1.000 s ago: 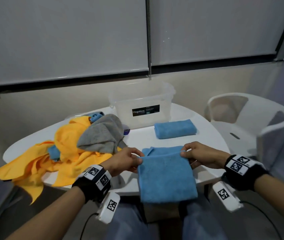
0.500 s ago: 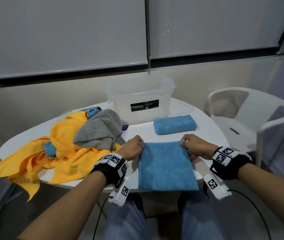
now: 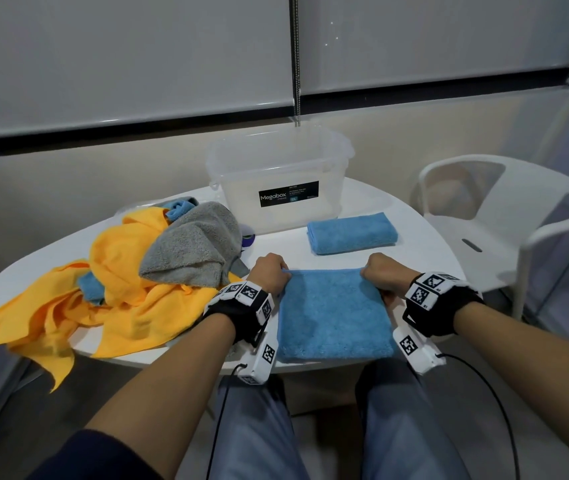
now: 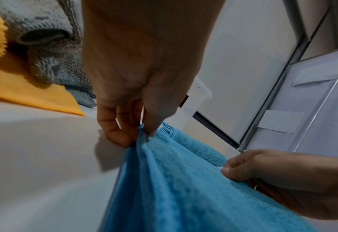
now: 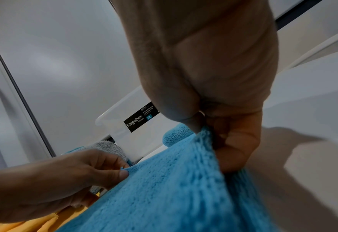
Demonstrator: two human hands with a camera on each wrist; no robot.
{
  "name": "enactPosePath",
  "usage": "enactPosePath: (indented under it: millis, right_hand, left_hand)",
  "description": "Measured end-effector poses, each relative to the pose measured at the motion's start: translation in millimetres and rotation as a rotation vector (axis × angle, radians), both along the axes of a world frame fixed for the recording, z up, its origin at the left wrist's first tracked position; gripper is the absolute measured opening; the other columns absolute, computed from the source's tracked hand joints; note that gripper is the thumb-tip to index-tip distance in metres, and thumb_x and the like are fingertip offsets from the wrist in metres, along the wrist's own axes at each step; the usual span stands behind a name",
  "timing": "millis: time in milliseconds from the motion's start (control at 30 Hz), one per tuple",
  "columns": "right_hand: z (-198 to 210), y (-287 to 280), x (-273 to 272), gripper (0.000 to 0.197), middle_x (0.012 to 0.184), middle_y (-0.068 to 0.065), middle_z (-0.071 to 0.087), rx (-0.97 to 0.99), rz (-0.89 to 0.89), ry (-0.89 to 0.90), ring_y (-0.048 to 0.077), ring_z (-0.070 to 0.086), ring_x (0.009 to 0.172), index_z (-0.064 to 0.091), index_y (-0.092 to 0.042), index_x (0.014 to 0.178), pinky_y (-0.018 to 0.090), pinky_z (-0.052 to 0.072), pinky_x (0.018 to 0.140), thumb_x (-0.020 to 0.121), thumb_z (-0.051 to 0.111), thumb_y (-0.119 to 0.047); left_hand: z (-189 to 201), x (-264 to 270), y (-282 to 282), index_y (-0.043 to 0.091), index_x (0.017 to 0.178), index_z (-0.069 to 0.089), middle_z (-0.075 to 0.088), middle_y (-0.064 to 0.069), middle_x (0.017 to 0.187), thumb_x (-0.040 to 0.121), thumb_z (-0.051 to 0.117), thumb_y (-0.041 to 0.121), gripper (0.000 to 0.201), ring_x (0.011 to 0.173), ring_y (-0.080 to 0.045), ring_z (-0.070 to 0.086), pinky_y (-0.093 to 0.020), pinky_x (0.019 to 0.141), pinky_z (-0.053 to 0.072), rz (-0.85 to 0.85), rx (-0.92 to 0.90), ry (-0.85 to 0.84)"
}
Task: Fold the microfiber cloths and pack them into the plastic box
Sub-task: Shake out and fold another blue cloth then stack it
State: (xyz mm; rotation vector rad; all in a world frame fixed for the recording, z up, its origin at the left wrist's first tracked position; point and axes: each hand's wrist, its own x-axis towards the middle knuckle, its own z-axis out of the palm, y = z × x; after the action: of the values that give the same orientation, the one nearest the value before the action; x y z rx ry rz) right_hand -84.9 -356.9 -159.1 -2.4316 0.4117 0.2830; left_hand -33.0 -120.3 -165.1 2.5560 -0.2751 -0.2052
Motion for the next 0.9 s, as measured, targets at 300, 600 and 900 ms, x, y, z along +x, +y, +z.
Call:
enactPosePath:
  millis: [300,600,900]
  right_hand:
    - [7,1,-2,0.014,0.105,0.016,0.054,-0.172,0.051,0.06,0.031,0.055,0.094,0.054,-0.001,0.105,0.029,0.039,0.067,0.097,0.045,-0.007]
    - [10,-19,-3,0.026,0.049,0.014,0.052,0.022,0.049,0.03,0.023,0.049,0.036,0.046,-0.006,0.073,0.026,0.039,0.037,0.094,0.055,-0.019]
    - [26,-39,-3,0.036,0.063,0.018,0.057,0.057,0.081,0.019,0.025,0.051,0.049,0.055,-0.003,0.077,0.029,0.047,0.047,0.095,0.062,-0.033]
  left_hand:
    - [-4,10,-6,0.003,0.105,0.069,0.068,-0.017,0.112,0.089,0.064,0.018,0.022,0.101,-0.032,0.065,-0.032,0.072,0.048,0.027,0.098,0.01]
    - [4,10,-1,0.0,0.112,0.064,0.067,-0.019,0.115,0.092,0.059,0.014,0.025,0.105,-0.036,0.065,-0.036,0.079,0.051,-0.002,0.172,0.039]
    - [6,11,16,0.013,0.115,0.061,0.069,-0.008,0.107,0.093,0.064,0.035,0.031,0.09,-0.023,0.061,-0.031,0.077,0.046,-0.049,-0.044,-0.004]
